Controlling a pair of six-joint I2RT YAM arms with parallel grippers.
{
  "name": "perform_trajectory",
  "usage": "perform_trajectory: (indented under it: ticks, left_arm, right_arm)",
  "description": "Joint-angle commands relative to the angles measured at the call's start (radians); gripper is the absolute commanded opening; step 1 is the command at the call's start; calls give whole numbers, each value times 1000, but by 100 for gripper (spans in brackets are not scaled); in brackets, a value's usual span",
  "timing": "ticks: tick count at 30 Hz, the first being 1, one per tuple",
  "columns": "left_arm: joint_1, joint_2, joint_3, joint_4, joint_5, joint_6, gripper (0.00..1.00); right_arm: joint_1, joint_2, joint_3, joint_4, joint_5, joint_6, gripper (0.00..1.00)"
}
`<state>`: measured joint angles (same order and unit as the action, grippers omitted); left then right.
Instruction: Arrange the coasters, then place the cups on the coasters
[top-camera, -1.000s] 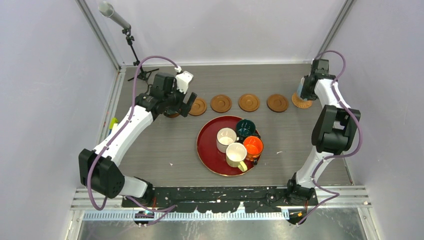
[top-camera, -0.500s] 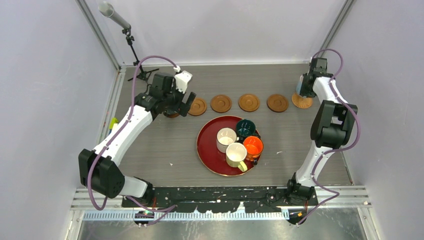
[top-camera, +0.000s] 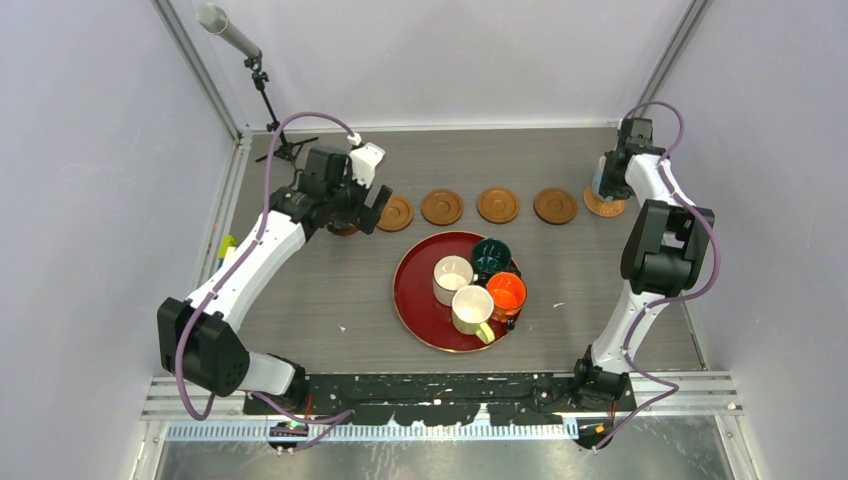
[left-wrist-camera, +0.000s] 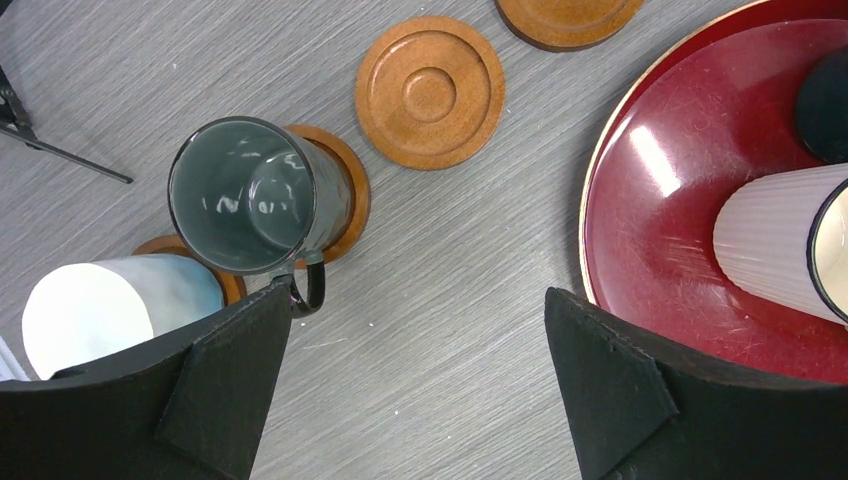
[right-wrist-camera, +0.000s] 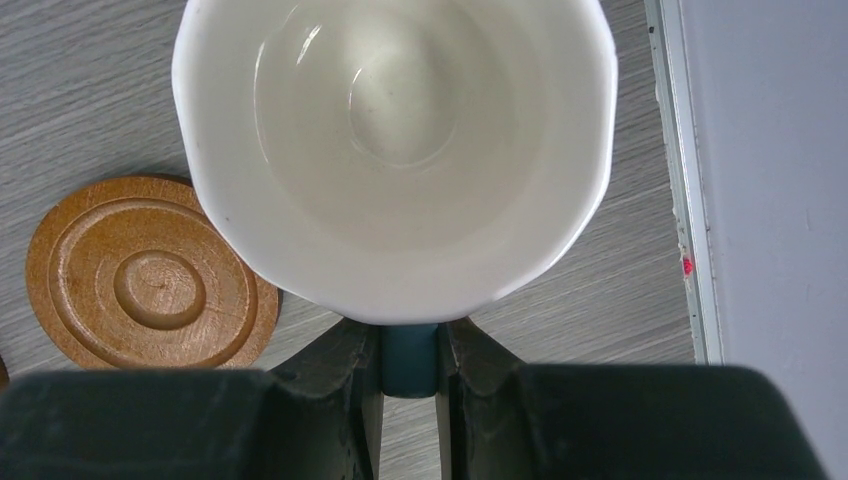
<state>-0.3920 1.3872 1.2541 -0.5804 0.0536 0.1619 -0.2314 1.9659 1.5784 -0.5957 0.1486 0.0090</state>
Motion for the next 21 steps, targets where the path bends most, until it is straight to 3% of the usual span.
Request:
perform_trajectory:
  ticks: [1,21]
  left_arm:
    - [5,-20,-11,30,12,4,100]
    - [6,-30,-24,27,18,2,100]
  right_arm:
    - [1,-66,-7,42,22,-4,1]
    - [1,-170,-118,71,30,5,1]
